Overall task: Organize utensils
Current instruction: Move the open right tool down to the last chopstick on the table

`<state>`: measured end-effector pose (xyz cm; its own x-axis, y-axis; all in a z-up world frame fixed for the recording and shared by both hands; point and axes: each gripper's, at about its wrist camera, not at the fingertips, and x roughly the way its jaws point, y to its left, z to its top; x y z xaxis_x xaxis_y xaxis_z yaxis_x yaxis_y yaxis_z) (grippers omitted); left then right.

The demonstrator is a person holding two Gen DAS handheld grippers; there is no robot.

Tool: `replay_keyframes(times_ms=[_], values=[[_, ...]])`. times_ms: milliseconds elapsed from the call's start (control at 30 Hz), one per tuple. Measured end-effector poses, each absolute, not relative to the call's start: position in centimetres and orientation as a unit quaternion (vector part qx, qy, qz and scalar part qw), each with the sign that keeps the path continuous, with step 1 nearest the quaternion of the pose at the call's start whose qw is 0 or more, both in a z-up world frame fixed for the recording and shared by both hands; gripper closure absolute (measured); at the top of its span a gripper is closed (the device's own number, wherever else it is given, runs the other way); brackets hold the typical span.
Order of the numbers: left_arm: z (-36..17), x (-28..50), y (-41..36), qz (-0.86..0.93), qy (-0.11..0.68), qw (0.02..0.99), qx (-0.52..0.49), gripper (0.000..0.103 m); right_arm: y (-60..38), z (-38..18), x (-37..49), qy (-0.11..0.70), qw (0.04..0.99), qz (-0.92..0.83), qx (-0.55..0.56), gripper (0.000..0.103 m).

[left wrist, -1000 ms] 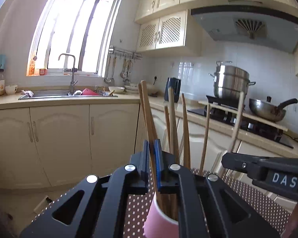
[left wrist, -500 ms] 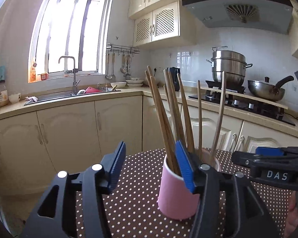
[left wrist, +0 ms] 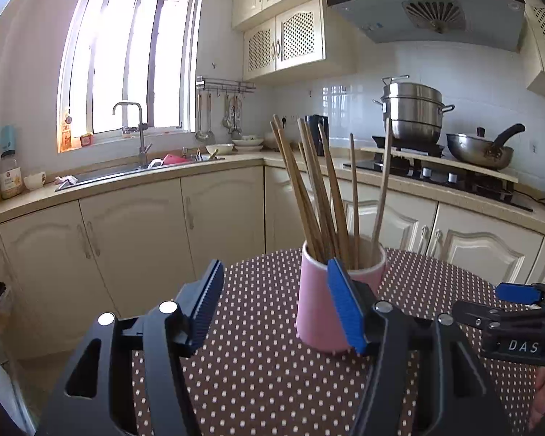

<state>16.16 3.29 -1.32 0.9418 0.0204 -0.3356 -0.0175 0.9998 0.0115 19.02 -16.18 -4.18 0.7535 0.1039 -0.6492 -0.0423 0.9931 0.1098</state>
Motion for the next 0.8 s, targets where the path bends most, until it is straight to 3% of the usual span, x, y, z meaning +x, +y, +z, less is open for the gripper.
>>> replay_keyframes(times_ms=[800], values=[[-6.3, 11.5, 4.7, -0.015, 0.311, 0.95, -0.001, 0.043, -10.5, -9.6, 14.8, 0.465, 0.879, 0.103, 0.016, 0.022]])
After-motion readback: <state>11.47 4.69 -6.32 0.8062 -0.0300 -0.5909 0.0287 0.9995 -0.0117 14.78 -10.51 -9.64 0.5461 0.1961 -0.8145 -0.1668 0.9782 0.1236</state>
